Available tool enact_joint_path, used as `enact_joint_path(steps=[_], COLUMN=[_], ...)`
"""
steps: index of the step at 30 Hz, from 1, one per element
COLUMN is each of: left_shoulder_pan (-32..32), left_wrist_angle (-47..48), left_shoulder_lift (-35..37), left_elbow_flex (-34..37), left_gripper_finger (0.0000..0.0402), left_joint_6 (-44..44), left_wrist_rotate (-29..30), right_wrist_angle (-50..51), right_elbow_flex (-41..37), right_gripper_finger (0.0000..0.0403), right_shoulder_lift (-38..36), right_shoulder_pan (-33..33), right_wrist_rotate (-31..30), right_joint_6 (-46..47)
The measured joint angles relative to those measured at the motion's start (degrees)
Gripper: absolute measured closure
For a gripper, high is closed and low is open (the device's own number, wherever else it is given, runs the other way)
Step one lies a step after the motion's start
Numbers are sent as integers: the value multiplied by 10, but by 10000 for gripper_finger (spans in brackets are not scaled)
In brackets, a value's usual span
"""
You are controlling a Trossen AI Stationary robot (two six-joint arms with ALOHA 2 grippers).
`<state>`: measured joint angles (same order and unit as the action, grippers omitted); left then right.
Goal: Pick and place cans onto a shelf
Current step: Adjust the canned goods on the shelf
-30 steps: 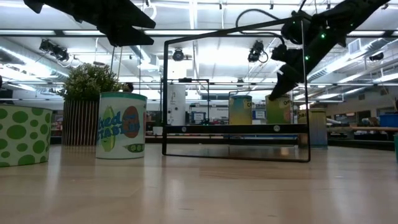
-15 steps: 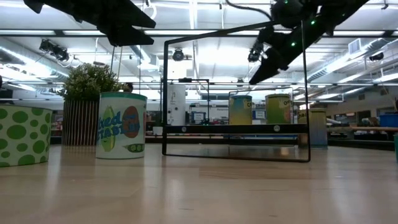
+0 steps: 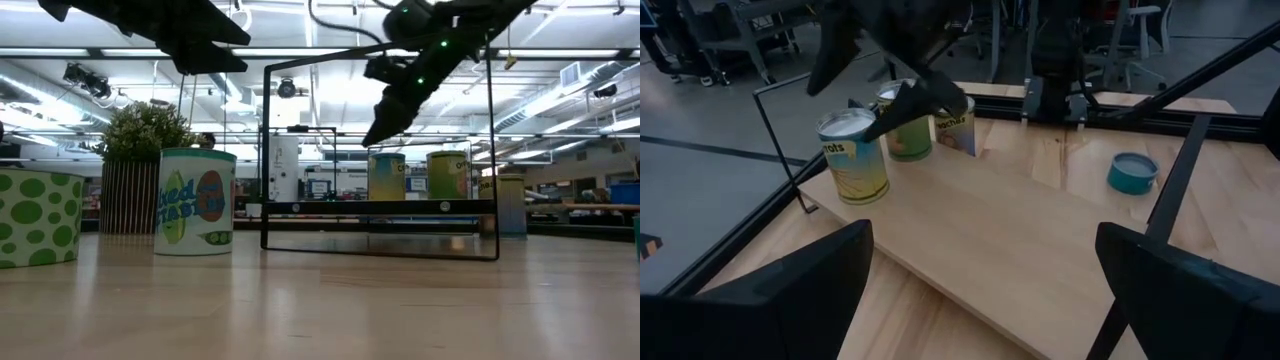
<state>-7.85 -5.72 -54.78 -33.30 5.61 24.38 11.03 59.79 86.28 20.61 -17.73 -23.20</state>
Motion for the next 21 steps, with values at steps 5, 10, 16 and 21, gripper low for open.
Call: enact_joint_path(steps=[5, 10, 16, 21], left_shoulder_pan=[0, 0, 0, 0], left_wrist_angle=[1, 1, 3, 6], left_shoulder_lift=[0, 0, 0, 0], left_elbow_flex=[0, 0, 0, 0], left_gripper_finger=[13, 13, 13, 13], left_joint_6=[0, 0, 2, 3], left_wrist_rotate=[0, 0, 0, 0], right_wrist_angle=[58, 99, 145, 176], right_elbow_flex=[57, 106, 125, 125], right_gripper_finger=[34, 45, 62, 73], right_shoulder_lift=[55, 94, 102, 98], right_shoulder_pan=[9, 13, 16, 28], right_wrist_rotate=[8, 3, -40, -49], right_joint_6=[-1, 6, 12, 36])
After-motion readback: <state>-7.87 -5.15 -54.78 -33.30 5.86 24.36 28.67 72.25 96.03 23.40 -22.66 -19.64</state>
